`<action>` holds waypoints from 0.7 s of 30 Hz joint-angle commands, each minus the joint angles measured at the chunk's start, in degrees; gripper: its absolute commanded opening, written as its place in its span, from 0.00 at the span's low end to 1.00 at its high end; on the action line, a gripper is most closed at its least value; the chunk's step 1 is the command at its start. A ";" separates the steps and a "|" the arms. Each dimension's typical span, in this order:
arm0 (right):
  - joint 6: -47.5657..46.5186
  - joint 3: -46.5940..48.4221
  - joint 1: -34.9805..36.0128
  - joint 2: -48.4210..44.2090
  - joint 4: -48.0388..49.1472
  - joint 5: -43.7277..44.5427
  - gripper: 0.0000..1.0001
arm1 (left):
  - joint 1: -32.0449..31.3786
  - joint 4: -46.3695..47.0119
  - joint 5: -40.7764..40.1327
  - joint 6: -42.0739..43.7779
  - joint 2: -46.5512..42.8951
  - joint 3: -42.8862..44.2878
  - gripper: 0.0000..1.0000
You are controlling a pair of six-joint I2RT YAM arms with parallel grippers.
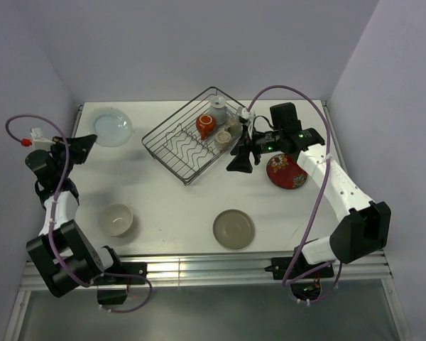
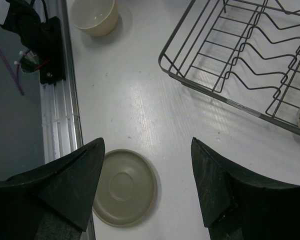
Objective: Load the mixed dishes into the dish rack
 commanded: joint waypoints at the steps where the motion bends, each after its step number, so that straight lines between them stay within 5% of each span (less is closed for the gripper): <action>1: 0.38 2.01 0.50 -0.34 0.45 -0.11 0.77 | -3.51 4.02 4.80 -1.06 1.07 5.93 0.00; 21: -0.32 0.16 -0.46 -1.48 0.01 1.12 0.77 | -21.09 -16.45 2.96 18.08 15.84 31.06 0.00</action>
